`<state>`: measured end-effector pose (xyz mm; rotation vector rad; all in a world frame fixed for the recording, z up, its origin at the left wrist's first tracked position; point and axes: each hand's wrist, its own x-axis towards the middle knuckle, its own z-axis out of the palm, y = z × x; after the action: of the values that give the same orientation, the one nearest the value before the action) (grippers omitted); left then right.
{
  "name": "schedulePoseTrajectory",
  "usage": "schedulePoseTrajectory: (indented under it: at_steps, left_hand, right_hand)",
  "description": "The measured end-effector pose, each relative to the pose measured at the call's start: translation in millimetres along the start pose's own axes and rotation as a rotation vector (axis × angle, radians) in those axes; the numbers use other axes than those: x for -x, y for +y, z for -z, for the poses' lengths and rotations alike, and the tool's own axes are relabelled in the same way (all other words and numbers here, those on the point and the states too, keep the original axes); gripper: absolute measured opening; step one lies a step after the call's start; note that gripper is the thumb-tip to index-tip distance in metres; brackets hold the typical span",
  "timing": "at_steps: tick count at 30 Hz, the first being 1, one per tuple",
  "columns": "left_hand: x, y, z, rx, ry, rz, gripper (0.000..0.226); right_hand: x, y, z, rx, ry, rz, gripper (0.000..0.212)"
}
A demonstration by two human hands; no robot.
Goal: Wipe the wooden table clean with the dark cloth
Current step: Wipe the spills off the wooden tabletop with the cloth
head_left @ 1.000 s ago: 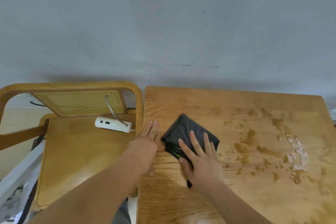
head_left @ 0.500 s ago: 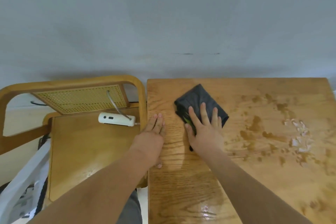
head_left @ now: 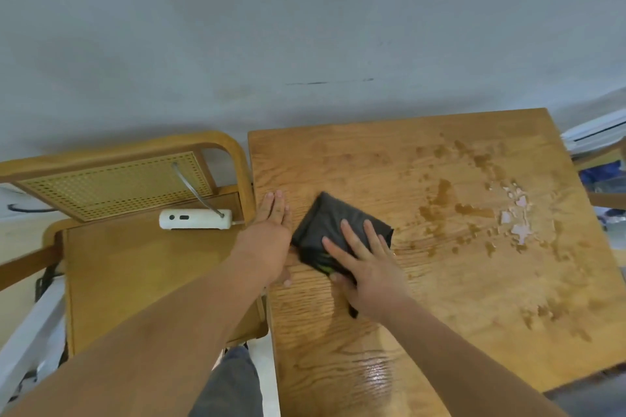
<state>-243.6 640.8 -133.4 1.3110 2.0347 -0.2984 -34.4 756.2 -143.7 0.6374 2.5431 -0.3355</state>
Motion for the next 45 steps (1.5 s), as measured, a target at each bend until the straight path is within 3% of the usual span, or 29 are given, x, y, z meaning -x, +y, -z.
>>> schedulePoseTrajectory:
  at_steps: [3, 5, 9, 13, 19, 25, 33, 43, 45]
  left_hand:
    - [9, 7, -1, 0.013, -0.007, 0.057, 0.145]
    - [19, 18, -1, 0.012, 0.068, 0.087, 0.135]
    - [56, 59, -31, 0.126, 0.272, 0.090, 0.090]
    - [86, 104, -76, 0.314, 0.369, 0.084, 0.083]
    - [98, 164, -100, 0.261, 0.153, 0.104, 0.087]
    - [92, 168, -95, 0.205, 0.061, 0.134, 0.111]
    - [87, 167, -99, 0.179, 0.036, 0.166, 0.113]
    - [90, 154, -97, 0.170, 0.017, 0.111, 0.109]
    - [89, 156, -99, 0.164, -0.003, 0.112, 0.110]
  right_hand:
    - [-23, -18, 18, -0.122, -0.028, -0.182, 0.060]
    - [-24, -28, 18, -0.151, -0.021, -0.192, 0.061]
    - [22, -19, -8, -0.111, -0.007, -0.048, 0.059]
    - [92, 8, -49, -0.081, 0.024, 0.107, 0.056]
    - [162, 72, -72, -0.029, -0.068, 0.142, 0.056]
    - [134, 87, -30, -0.081, -0.233, 0.044, 0.055]
    - [61, 66, 4, -0.176, -0.154, -0.080, 0.052]
    - [147, 43, -60, -0.044, -0.051, -0.064, 0.057]
    - [142, 50, -55, -0.008, -0.099, -0.026, 0.056]
